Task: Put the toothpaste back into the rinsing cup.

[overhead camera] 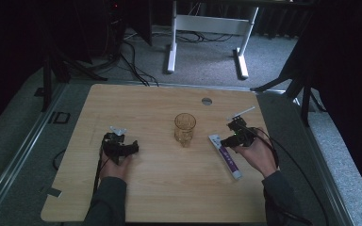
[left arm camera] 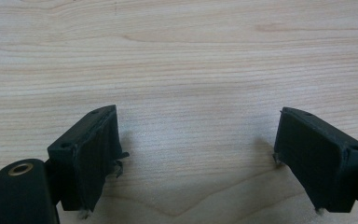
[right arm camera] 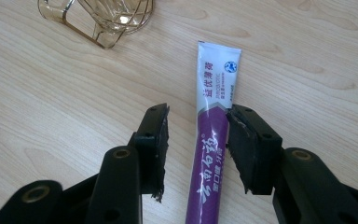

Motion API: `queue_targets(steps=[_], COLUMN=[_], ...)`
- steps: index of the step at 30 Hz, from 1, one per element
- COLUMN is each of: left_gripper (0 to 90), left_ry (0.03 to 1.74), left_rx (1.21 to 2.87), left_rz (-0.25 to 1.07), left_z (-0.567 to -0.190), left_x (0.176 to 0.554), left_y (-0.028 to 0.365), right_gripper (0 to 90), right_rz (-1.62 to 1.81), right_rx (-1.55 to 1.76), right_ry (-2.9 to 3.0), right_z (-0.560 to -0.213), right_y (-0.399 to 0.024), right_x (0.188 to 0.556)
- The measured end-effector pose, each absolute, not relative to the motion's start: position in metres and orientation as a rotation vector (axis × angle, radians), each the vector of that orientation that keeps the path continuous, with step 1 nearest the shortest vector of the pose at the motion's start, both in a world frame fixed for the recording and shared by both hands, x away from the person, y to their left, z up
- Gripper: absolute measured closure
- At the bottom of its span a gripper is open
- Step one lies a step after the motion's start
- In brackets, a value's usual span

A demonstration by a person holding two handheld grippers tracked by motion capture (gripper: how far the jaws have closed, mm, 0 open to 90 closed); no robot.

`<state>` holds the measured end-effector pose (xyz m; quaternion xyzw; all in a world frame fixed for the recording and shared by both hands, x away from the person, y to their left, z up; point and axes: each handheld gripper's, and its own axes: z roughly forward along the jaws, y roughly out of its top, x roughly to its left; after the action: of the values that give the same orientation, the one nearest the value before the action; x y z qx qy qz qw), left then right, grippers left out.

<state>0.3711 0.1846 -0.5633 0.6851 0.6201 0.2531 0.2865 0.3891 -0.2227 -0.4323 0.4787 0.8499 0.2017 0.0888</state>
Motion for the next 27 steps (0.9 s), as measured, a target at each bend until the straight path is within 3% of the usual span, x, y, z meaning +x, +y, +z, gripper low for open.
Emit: queue_targets(steps=[27], left_gripper=[14.2], left_ry=[1.656], left_rx=[1.832], left_rz=[0.677], left_z=[-0.563], left_x=[0.371], left_y=[0.185], right_gripper=[57.8], right_rz=[0.493], right_rx=[1.434], right_ry=[2.588], right_z=[-0.443], right_y=[-0.214], right_x=[0.397])
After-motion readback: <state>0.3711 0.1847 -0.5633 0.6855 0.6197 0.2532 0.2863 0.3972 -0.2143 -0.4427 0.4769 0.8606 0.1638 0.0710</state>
